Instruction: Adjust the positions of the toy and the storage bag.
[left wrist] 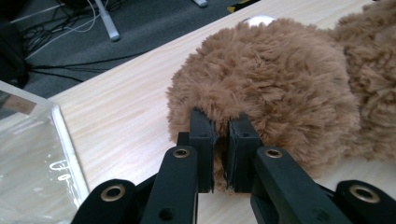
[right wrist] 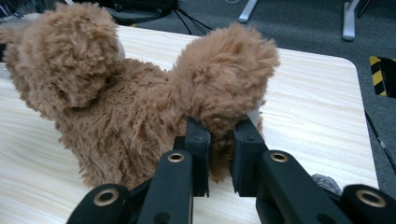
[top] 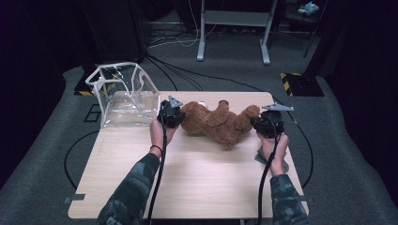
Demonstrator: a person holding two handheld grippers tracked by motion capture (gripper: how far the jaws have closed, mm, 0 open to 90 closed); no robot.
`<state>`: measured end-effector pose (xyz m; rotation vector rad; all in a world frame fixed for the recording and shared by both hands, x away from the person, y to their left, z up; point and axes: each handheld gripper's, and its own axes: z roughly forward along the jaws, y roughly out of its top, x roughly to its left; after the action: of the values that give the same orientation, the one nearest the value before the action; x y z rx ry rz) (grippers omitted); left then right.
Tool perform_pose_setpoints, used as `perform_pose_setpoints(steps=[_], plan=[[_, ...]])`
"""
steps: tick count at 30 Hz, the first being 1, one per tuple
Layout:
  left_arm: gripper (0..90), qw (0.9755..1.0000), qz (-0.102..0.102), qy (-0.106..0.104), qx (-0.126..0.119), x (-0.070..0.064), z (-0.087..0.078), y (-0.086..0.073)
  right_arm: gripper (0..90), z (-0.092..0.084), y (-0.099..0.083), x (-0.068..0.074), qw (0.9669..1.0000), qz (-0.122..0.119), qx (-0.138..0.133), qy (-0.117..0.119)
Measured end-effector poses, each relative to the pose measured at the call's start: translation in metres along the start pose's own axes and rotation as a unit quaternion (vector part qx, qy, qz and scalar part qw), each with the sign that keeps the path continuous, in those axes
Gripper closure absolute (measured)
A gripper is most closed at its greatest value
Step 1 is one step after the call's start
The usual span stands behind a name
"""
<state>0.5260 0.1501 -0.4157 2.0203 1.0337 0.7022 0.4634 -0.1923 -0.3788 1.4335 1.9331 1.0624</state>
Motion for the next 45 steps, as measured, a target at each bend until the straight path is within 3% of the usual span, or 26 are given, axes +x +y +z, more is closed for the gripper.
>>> perform_pose_setpoints(steps=[5, 9, 13, 17, 20, 22, 26, 32, 38, 42, 45], plan=[[83.4, 1.0, -0.003, -0.001, 0.006, 0.003, 0.006, 0.004, 80.0, -0.009, -0.003, 0.007, 1.0, -0.004, -0.004, 0.004], [83.4, 0.9998, 0.014, 0.005, 0.01, 0.003, 0.01, 0.009, 80.0, -0.017, -0.008, 0.013, 0.9999, -0.007, -0.005, 0.008], [83.4, 0.9997, 0.008, 0.003, 0.025, 0.007, 0.017, 0.007, 80.0, -0.023, -0.016, 0.022, 0.9997, -0.012, -0.003, 0.02], [81.6, 0.9989, -0.002, 0.001, 0.048, 0.008, 0.024, 0.0, 79.6, -0.016, -0.027, 0.031, 0.9991, -0.016, 0.019, 0.034], [67.9, 0.9983, -0.021, -0.007, 0.054, 0.012, 0.023, -0.007, 78.6, -0.009, -0.034, 0.034, 0.9983, -0.013, 0.034, 0.044], [52.0, 0.9977, -0.031, -0.019, 0.058, 0.014, 0.018, -0.009, 77.4, -0.008, -0.035, 0.032, 0.9981, -0.006, 0.036, 0.049], [37.8, 0.9972, -0.038, -0.047, 0.044, 0.012, 0.0, -0.012, 76.0, -0.006, -0.035, 0.03, 0.9971, 0.0, 0.049, 0.058], [28.7, 0.9955, -0.028, -0.088, 0.024, -0.007, -0.022, -0.01, 75.2, -0.003, -0.038, 0.029, 0.9963, 0.005, 0.063, 0.058], [22.2, 0.9916, -0.01, -0.128, 0.015, -0.038, -0.028, -0.002, 74.7, 0.0, -0.04, 0.029, 0.9956, -0.002, 0.074, 0.057], [21.6, 0.9914, 0.008, -0.131, 0.006, -0.065, -0.024, 0.008, 74.3, 0.001, -0.041, 0.032, 0.9951, 0.001, 0.08, 0.058], [23.2, 0.9916, 0.029, -0.126, 0.0, -0.082, -0.018, 0.015, 73.6, 0.001, -0.043, 0.031, 0.9949, -0.011, 0.081, 0.06]])
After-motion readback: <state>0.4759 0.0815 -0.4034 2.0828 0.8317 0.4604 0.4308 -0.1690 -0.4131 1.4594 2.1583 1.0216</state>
